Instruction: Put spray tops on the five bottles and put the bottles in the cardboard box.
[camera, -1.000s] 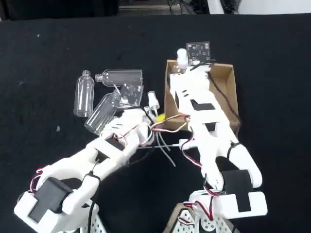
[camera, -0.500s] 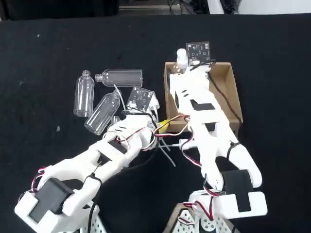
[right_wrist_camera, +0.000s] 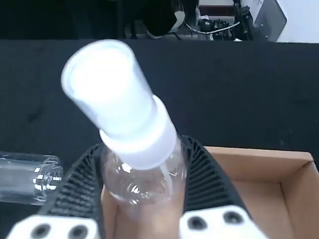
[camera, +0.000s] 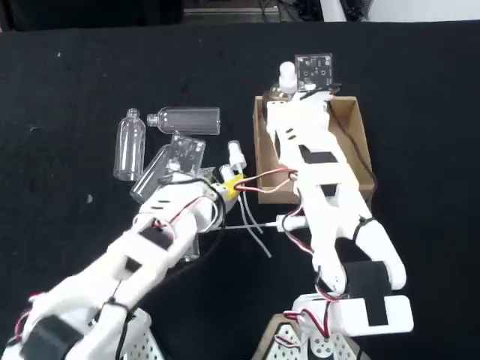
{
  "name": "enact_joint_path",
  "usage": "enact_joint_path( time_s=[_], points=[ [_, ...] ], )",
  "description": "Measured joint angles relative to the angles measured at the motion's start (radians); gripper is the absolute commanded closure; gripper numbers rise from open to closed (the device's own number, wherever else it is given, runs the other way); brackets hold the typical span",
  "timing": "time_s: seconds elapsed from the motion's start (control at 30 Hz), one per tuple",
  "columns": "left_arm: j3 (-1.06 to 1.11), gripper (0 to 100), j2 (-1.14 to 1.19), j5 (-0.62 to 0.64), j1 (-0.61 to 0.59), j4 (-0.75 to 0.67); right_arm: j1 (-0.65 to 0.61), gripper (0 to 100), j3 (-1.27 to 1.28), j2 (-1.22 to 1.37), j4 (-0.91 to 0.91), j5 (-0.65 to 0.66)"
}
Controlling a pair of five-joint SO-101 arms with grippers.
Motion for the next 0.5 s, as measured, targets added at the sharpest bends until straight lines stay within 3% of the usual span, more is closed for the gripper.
enact_joint_path(
  time_s=[0.5],
  points=[
    [0.041,81,-0.103,0.0,0.003,0.0,-0.002,98.8,-0.11,0.187,0.0,0.0]
  ],
)
